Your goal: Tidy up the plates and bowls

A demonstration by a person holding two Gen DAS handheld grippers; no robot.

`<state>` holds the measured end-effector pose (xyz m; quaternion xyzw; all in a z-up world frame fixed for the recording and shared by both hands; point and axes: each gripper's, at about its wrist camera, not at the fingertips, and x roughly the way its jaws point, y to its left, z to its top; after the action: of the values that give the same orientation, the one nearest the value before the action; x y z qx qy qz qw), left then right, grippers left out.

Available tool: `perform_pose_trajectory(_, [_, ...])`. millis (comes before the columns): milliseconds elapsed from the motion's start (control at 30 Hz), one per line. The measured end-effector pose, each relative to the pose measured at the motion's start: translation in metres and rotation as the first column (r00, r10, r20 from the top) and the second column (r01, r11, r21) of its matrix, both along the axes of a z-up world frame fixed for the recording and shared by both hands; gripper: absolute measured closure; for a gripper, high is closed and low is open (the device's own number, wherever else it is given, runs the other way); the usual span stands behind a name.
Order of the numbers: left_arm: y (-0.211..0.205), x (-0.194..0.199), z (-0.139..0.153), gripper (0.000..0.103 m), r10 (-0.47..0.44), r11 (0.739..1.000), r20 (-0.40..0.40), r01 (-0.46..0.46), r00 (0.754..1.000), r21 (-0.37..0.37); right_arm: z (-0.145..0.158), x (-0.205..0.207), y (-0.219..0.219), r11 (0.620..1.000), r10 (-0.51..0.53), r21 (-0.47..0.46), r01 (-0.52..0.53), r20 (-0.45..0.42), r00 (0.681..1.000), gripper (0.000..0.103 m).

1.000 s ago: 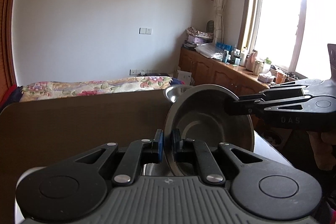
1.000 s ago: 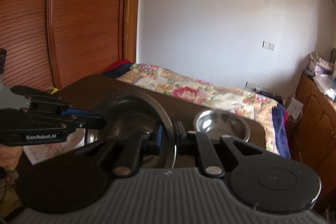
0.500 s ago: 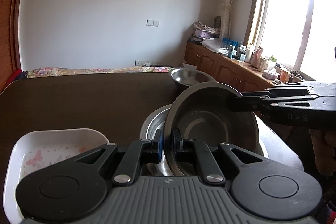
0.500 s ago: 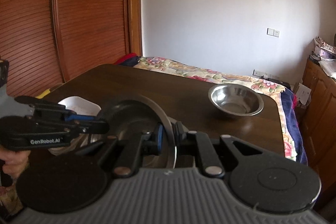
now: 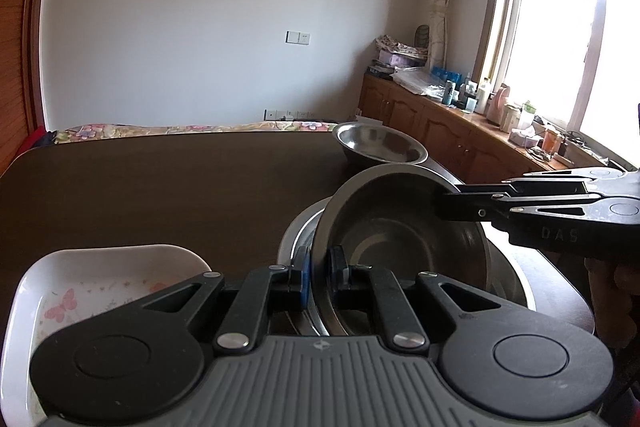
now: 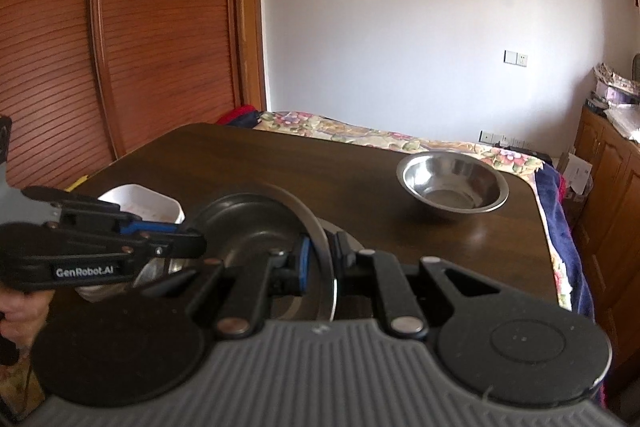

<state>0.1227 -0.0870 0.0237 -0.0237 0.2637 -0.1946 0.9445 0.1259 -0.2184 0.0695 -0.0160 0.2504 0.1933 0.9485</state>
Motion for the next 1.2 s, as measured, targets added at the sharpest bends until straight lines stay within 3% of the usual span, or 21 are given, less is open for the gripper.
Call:
perform_pose_trajectory(600, [-0.004,0.002,-0.006,0.063,0.0,1.0,0.004,0.0,1.0,0.013,-0.013,0.0,0.001,1.0,-0.017,-0.012,0.017,0.003,1.0,0.088])
perform_pose_trajectory(967, [0.008,-0.018,0.002,0.063,0.0,1.0,0.047,0.002,0.999,-0.031,-0.014,-0.004,-0.011,0.996,-0.046,0.077,0.043,0.038,0.998,0.087])
perform_pose_trajectory(1200, [0.004,-0.029,0.013,0.045,-0.005,1.0,0.105,0.006,0.994,-0.007,-0.006,-0.024,-0.015,0.995,-0.055,0.093,0.047,0.085,0.995,0.087])
